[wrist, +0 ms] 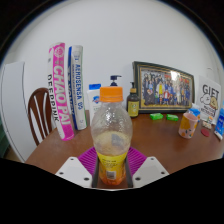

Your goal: Pour water

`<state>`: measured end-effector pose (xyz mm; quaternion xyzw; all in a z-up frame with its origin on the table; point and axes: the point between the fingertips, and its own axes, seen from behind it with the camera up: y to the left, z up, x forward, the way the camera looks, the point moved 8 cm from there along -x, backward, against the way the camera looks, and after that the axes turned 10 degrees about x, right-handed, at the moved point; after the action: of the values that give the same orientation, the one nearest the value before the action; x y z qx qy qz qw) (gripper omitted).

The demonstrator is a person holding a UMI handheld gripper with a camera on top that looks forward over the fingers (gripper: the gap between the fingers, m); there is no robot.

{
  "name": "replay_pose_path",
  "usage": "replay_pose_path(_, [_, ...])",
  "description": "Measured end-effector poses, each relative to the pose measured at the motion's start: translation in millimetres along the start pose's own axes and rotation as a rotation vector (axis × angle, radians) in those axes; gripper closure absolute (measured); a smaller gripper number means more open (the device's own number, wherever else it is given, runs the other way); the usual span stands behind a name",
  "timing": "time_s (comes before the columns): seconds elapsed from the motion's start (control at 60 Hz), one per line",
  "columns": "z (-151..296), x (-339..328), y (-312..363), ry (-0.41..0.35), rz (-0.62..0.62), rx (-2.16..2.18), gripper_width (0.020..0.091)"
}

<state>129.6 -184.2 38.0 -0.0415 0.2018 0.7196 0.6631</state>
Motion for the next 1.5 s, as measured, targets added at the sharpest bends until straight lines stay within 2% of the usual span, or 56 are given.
replay_pose_path(0.067, [1.8, 3.2, -0.6, 0.005, 0.002, 0.017, 0.0752])
replay_pose_path(0.1, [2.6, 3.7, -1.4, 0.01, 0.004, 0.019, 0.0804])
replay_pose_path(0.15, [5.0, 4.4, -2.3, 0.019, 0.003, 0.021, 0.0805])
replay_pose_path(0.183, [9.1, 3.2, -3.3, 0.02, 0.008, 0.024, 0.084])
replay_pose_path(0.317, [48.7, 0.2, -2.6, -0.01, 0.063, 0.111, 0.0841])
replay_pose_path(0.517, [147.4, 9.7, -25.7, -0.063, 0.208, 0.476, 0.0843])
replay_pose_path(0.633, [191.3, 25.7, -61.6, -0.064, 0.289, 0.787, 0.0844])
replay_pose_path(0.733, [211.8, 44.2, -100.8, -0.048, 0.338, 1.053, 0.0844])
replay_pose_path(0.933, [213.2, 84.7, -175.6, -0.016, 0.401, 1.57, 0.0842])
replay_pose_path(1.183, [193.8, 110.4, -230.1, -0.016, 0.454, 2.009, 0.0843])
replay_pose_path(1.35, [186.6, 113.6, -234.6, 0.04, 0.441, 2.012, 0.0843])
replay_pose_path(1.5, [199.6, 104.8, -238.5, 0.077, 0.376, 1.715, 0.0842])
